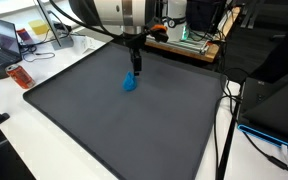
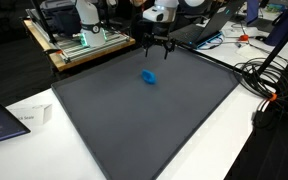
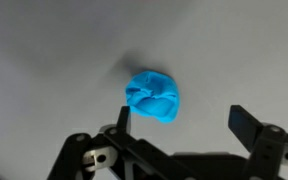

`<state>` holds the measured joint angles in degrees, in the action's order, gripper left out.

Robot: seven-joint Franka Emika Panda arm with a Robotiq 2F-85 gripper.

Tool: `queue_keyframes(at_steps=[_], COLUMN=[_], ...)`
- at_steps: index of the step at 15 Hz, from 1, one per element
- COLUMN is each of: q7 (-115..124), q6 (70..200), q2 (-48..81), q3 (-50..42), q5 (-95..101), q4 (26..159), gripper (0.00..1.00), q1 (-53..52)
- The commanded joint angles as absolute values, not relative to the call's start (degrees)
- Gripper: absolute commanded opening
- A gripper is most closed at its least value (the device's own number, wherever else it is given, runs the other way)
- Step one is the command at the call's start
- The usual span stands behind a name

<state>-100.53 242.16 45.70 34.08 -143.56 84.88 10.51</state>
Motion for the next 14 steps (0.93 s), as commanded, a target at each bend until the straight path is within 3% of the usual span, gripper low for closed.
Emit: queue_keyframes(at_steps=[1,14], q7=[-101.0,-118.5], q6=[241.9,238.0], q2=[45.4,43.1], q3=[33.2,30.3], q5=[-144.2,-145.0], q4=[84.5,84.1], gripper=[1.00,1.00], q1=[9.9,13.4])
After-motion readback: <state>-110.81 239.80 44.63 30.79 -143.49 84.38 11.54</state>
